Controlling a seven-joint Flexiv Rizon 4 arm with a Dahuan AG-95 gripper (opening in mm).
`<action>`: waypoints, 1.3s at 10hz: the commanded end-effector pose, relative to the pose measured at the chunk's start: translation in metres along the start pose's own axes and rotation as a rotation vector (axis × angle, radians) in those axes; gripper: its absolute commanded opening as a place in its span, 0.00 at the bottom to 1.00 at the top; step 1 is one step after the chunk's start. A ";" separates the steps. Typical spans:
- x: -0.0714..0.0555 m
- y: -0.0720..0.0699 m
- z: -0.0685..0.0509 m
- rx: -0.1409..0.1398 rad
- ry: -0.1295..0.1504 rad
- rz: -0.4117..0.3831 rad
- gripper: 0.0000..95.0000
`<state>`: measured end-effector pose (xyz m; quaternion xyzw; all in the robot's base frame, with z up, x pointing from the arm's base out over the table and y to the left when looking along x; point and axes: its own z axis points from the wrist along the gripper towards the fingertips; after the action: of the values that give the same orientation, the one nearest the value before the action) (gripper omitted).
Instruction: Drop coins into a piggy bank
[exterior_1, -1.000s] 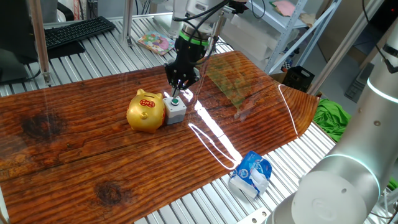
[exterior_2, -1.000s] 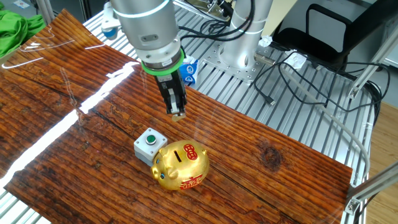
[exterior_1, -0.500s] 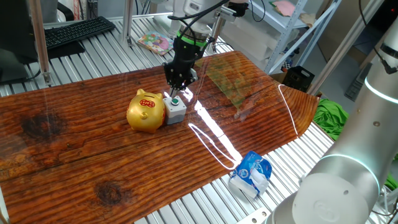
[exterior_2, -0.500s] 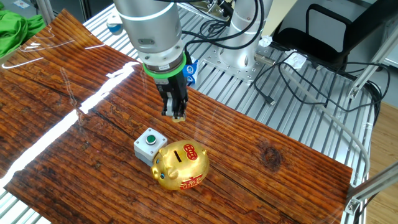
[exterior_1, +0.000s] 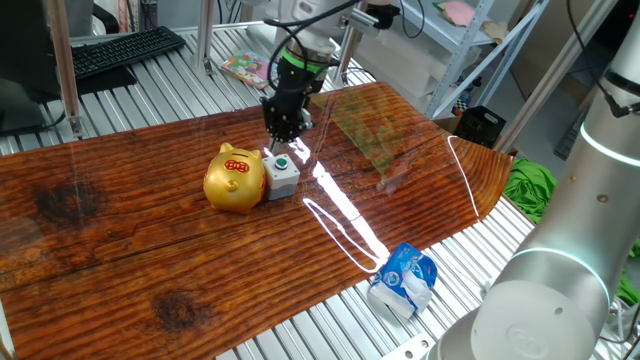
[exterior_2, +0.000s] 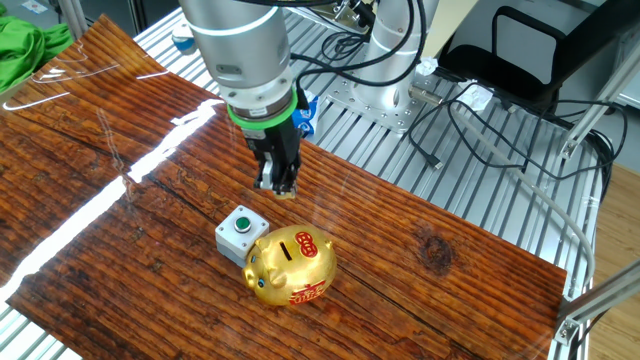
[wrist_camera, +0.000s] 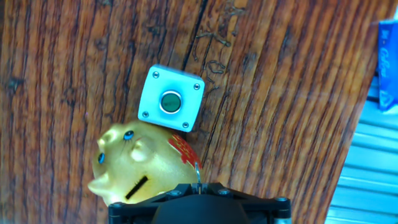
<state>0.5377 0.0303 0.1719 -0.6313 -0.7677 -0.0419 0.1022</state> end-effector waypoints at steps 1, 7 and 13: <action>0.000 0.001 0.001 0.002 -0.027 0.002 0.00; -0.003 0.007 -0.001 0.021 -0.096 -0.026 0.00; -0.004 0.010 -0.001 0.024 -0.176 0.049 0.00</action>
<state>0.5476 0.0292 0.1718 -0.6497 -0.7586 0.0233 0.0443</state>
